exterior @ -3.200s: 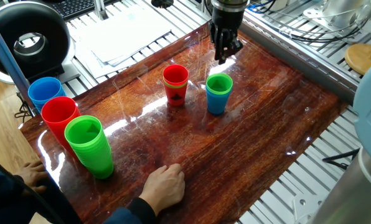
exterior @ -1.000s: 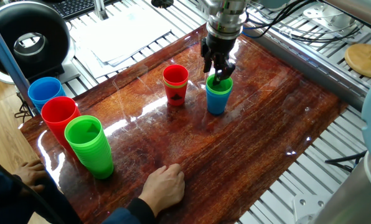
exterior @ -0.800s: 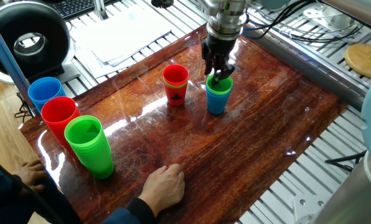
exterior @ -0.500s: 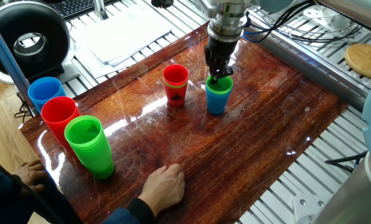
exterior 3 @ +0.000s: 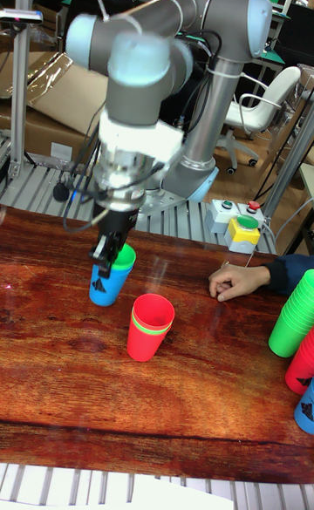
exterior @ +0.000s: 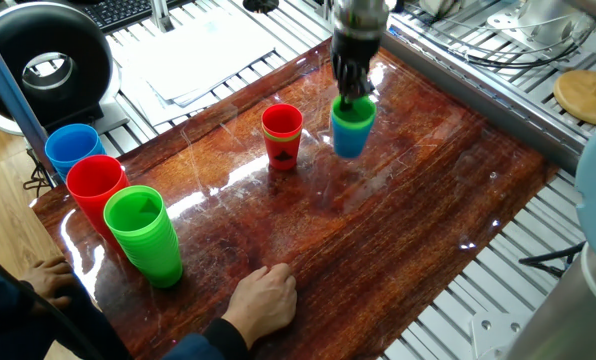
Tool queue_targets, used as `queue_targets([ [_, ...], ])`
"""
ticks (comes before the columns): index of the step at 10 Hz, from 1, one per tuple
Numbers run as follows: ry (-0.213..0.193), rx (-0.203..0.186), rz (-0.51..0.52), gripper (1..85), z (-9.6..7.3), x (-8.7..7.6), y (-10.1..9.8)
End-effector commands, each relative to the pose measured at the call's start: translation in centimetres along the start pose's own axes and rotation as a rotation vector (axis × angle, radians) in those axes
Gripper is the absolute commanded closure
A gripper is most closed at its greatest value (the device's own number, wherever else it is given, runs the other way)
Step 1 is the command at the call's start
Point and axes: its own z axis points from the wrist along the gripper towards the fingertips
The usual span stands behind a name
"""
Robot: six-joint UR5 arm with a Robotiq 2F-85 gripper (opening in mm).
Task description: Stack the cups
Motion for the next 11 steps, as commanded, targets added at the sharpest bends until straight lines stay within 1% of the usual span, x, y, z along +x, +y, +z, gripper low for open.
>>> queue_targets([
  [1, 0.033, -0.026, 0.029, 84.3, -6.5, -1.7, 0.1],
  [2, 0.026, -0.033, 0.051, 84.3, -7.6, -2.6, 0.5],
  [3, 0.01, -0.036, 0.065, 84.3, -7.9, -3.3, 0.7],
  [5, -0.001, -0.018, 0.077, 84.3, -7.7, -3.9, 0.2],
  [6, 0.004, -0.015, 0.094, 84.3, -7.6, -3.9, 0.2],
  [7, 0.003, -0.017, 0.124, 84.3, -7.4, -4.4, 0.4],
  [9, -0.011, -0.016, 0.164, 84.3, -6.9, -5.8, 0.6],
  [11, -0.011, -0.009, 0.184, 84.3, -6.4, -6.3, 0.2],
])
